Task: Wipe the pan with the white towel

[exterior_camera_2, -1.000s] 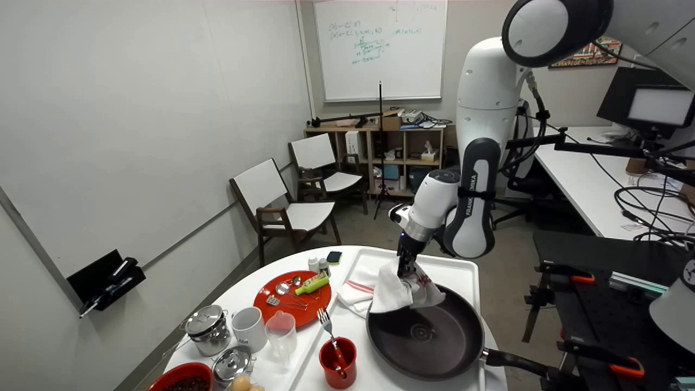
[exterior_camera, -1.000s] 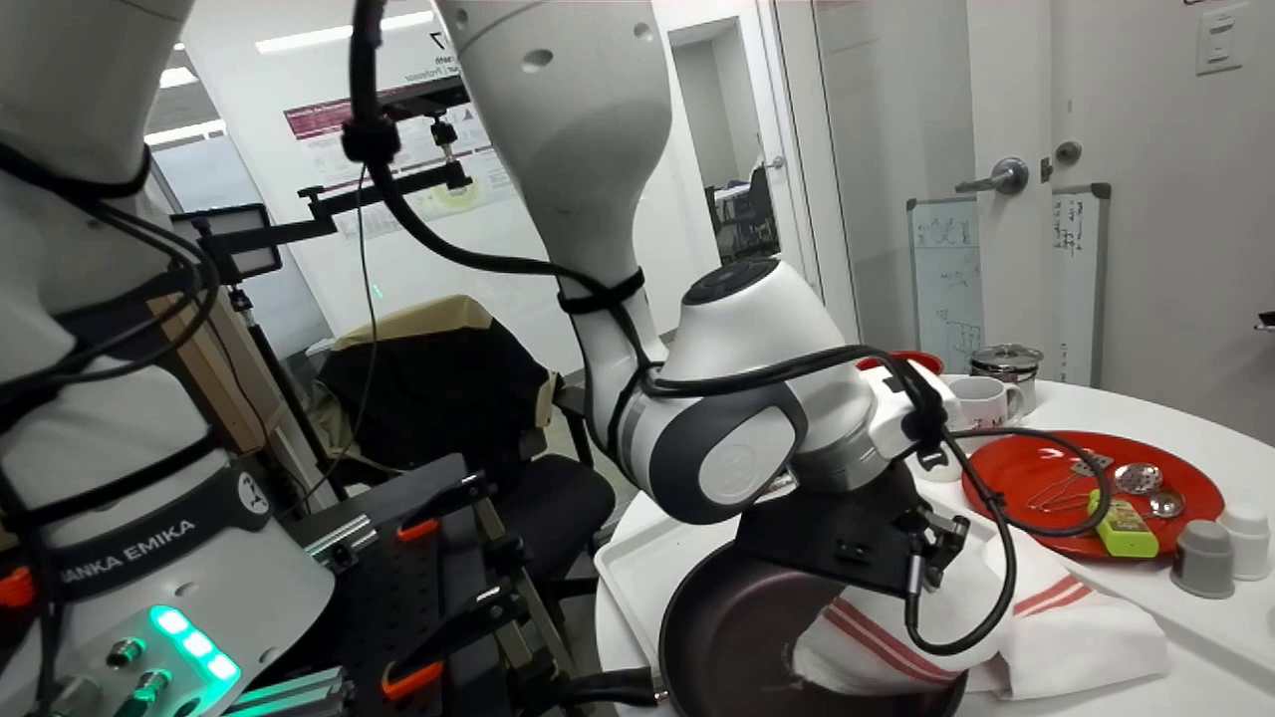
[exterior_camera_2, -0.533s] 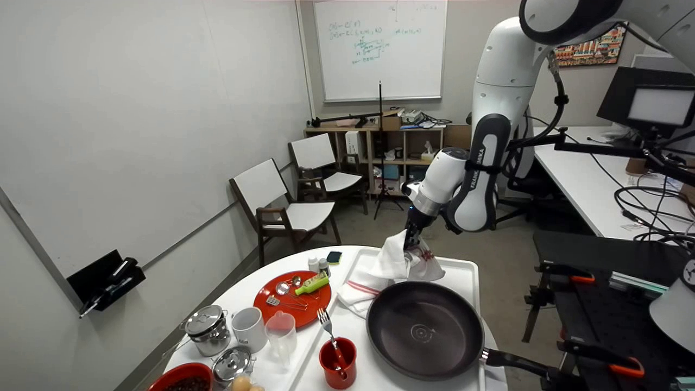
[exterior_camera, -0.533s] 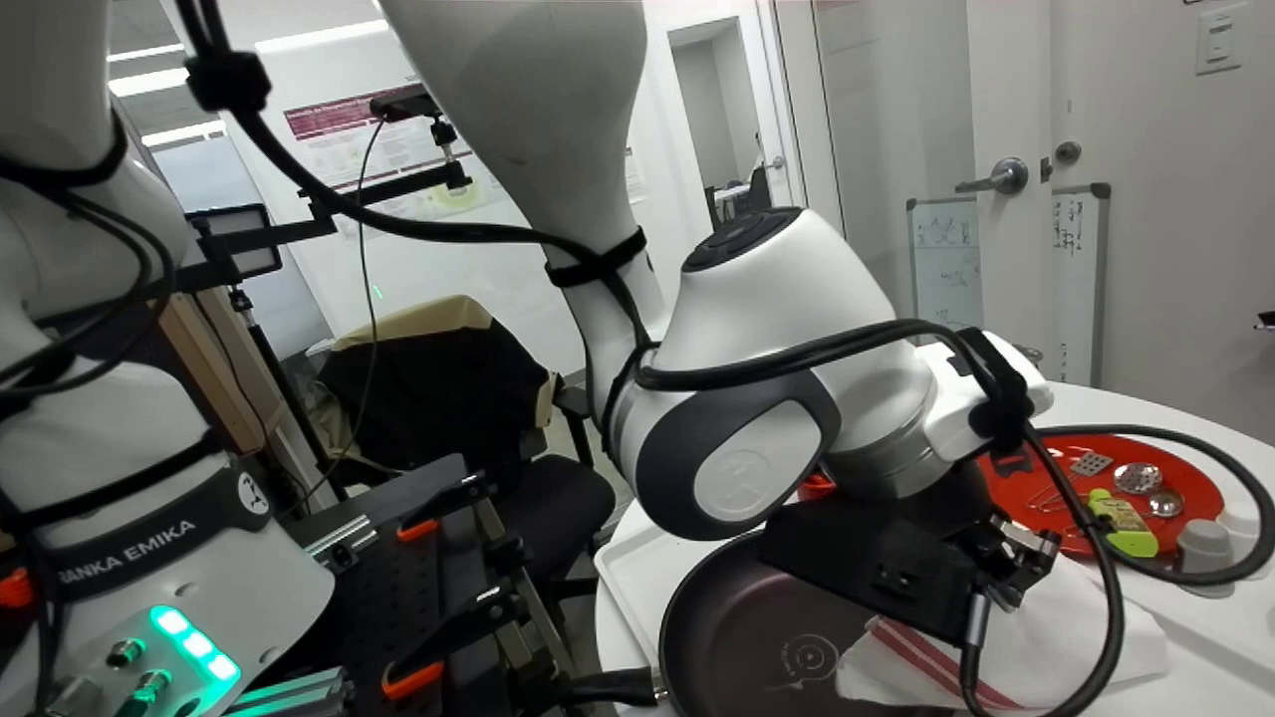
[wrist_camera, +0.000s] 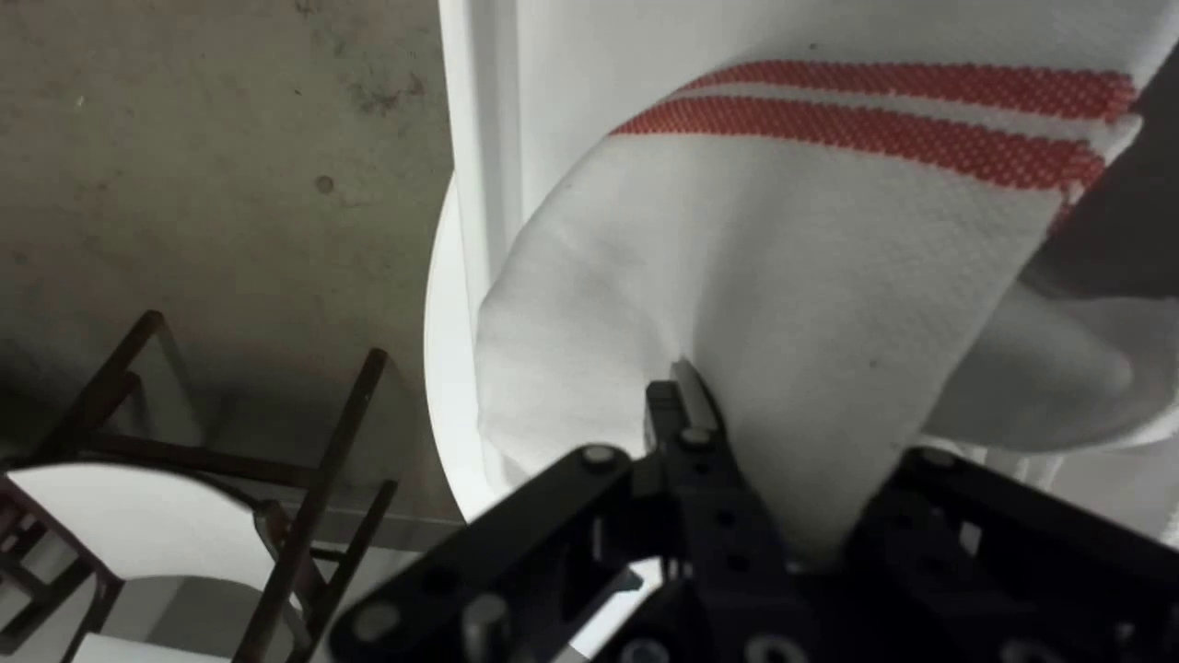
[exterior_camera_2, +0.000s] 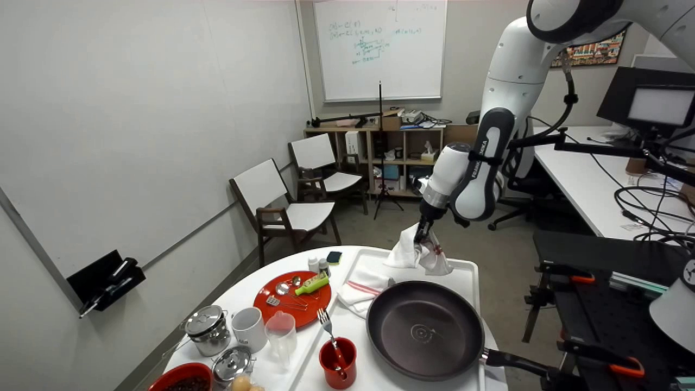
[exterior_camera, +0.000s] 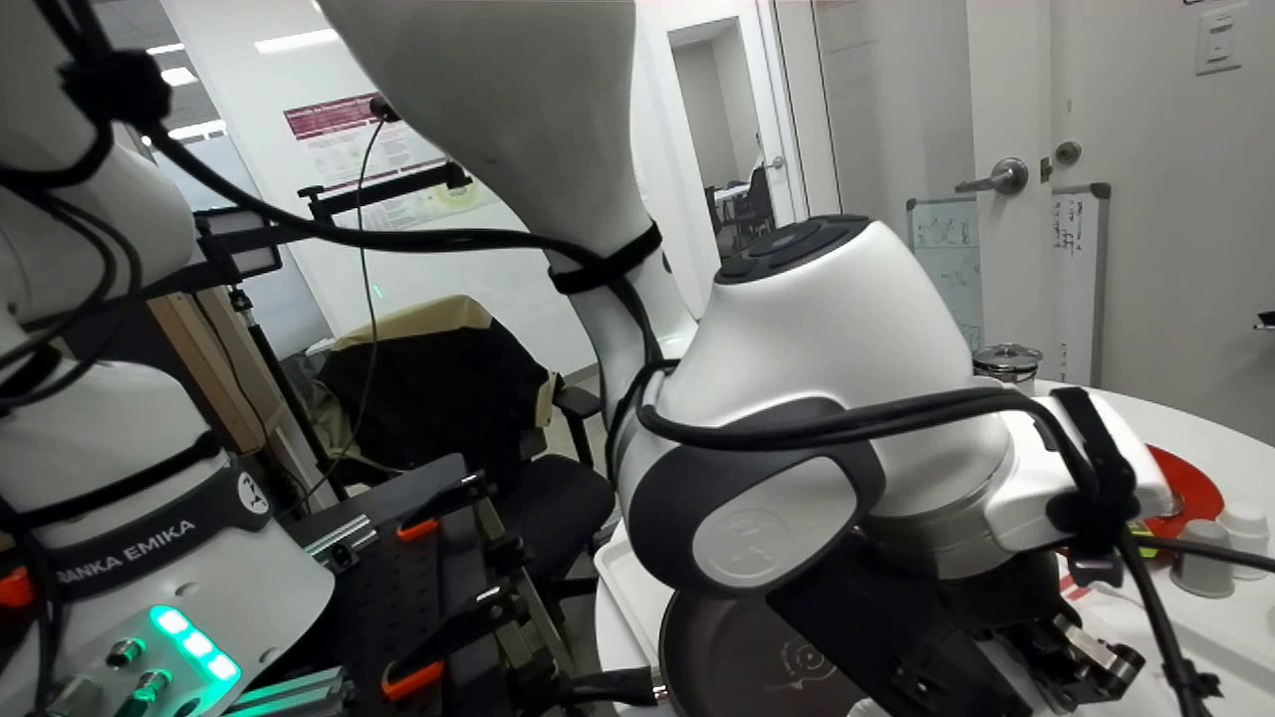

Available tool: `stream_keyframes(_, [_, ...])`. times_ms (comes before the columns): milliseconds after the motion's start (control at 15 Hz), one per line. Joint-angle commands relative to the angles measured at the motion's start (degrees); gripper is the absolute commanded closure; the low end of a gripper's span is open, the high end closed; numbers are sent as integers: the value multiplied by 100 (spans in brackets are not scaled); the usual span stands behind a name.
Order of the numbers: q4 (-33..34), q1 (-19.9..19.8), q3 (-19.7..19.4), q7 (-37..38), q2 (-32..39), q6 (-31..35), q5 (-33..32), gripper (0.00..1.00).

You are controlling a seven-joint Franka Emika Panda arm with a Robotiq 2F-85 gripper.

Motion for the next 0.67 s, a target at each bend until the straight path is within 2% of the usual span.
stream_keyframes(0, [386,-350,304,38,168,-549,318,97])
stream_keyframes(400, [1030,-282,297,36,511,-1347,998,97])
stream_keyframes(600, [1411,-177,274,45,721,-1947,1345,97])
